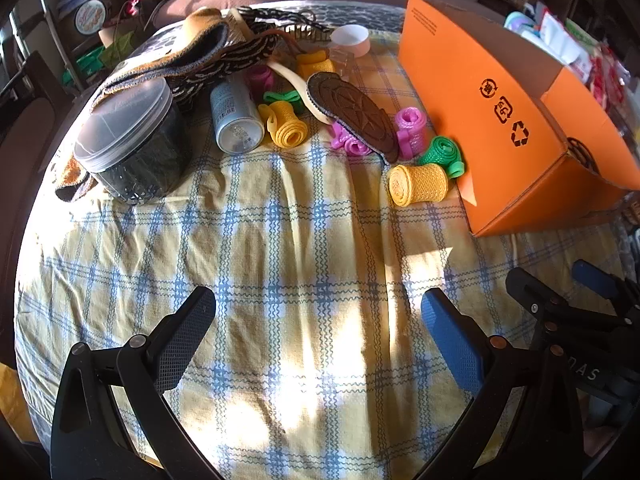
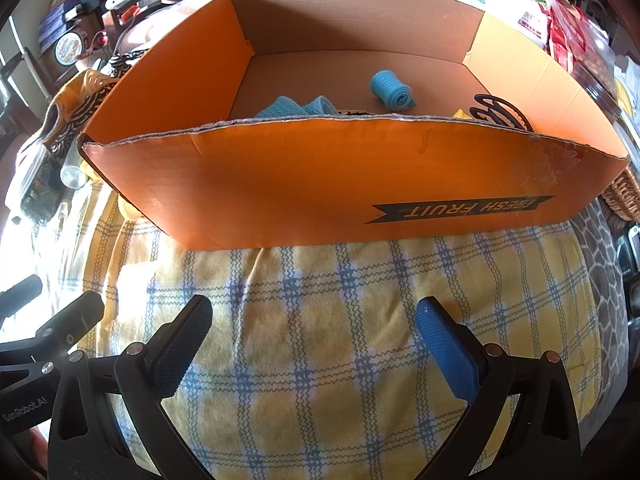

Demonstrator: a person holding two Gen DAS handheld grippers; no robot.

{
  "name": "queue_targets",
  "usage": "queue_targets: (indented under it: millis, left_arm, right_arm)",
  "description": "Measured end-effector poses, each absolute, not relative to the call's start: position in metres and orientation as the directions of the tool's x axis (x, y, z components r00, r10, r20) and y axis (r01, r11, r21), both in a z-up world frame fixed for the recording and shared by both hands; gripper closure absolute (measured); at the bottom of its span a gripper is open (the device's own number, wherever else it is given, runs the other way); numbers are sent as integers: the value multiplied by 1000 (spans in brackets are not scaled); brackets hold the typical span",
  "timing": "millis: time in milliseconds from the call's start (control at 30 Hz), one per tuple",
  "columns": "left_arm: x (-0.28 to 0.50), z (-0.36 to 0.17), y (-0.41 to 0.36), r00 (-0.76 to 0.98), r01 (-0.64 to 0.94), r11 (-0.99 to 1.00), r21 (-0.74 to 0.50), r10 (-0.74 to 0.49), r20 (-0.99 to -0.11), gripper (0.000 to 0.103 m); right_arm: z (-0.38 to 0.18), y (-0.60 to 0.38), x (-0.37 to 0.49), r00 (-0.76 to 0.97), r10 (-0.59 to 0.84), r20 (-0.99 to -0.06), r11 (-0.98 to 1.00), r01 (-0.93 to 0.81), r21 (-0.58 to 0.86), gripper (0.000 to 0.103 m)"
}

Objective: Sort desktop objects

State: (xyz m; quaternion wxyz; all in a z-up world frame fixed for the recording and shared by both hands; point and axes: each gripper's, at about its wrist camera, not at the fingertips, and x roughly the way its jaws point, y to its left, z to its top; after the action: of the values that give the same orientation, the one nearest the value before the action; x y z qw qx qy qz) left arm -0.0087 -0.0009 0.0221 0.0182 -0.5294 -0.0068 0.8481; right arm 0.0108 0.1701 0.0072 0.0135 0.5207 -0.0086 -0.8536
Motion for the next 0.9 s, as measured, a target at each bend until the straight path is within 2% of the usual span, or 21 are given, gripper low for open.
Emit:
queue_targets:
  millis: [533,900]
  left_arm:
    - [3,65,-14,-495,-30,-999,-42,52,-867,0]
    - [8,96,-63,-544,-12,-1000,-20,24,-839,0]
  right_arm:
    - [71,148,23,-517,-28,-855,-1000,25,18,0]
    - [116,111,26,-553,-82,-829,-996,82,43,0]
